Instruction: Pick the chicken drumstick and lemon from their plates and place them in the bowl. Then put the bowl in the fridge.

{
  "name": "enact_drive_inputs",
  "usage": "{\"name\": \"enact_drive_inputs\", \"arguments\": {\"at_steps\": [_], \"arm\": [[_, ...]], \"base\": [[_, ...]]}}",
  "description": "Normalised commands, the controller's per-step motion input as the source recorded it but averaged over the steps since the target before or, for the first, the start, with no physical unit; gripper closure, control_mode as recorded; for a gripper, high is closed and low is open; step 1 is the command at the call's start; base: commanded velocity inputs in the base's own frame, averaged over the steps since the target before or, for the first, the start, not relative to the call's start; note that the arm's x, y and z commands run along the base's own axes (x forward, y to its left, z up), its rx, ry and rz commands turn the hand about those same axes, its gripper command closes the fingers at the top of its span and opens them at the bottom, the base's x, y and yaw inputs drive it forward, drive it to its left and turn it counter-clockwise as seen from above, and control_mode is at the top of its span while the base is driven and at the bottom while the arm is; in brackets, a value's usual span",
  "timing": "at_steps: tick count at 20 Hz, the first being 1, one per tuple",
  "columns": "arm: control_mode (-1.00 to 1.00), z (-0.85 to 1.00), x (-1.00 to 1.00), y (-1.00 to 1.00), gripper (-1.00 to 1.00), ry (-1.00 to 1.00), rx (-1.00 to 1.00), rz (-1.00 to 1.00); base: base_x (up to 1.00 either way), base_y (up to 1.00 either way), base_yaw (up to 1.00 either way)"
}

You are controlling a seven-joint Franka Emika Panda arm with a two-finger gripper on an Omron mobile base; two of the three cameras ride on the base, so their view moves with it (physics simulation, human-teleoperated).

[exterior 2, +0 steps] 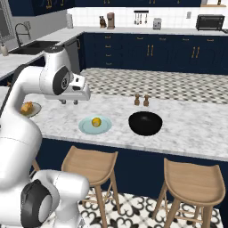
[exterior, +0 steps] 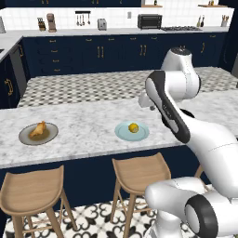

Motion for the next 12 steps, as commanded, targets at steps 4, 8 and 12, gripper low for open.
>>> {"name": "enact_drive_inputs", "arguments": {"at_steps": [4,8,12], "arm": [[-1.00,0.00,-0.44,0.00,-1.00,0.00,0.00,0.00],[-1.00,-0.21,-0.83,-0.09,-1.00,0.02,0.00,0.00],[-1.00,-0.72,0.32,-0.09,-1.00,0.14,-0.07,-0.04]], "base": [[0.00,0.00,0.00],[0.00,0.00,0.00],[0.00,0.00,0.00]]}}
